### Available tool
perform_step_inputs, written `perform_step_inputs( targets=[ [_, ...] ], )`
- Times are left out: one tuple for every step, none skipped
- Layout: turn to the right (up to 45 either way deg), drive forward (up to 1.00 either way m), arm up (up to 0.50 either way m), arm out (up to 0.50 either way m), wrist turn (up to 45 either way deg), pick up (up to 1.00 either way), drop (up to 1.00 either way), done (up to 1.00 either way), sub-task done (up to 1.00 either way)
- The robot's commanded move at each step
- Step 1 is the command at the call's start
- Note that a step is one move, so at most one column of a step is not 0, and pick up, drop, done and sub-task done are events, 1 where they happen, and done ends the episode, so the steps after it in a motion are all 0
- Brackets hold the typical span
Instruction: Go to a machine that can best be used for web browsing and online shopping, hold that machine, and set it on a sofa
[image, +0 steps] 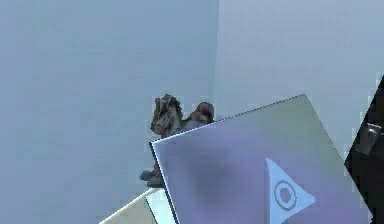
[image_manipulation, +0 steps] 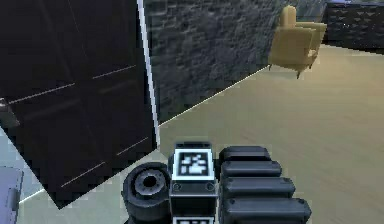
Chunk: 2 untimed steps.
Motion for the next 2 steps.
perform_step_inputs(
  targets=[
    [42.0, 0.0, 0.0, 0.0, 0.0, 0.0, 0.0, 0.0, 0.0],
    [3.0, 0.0, 0.0, 0.0, 0.0, 0.0, 0.0, 0.0, 0.0]
  ],
)
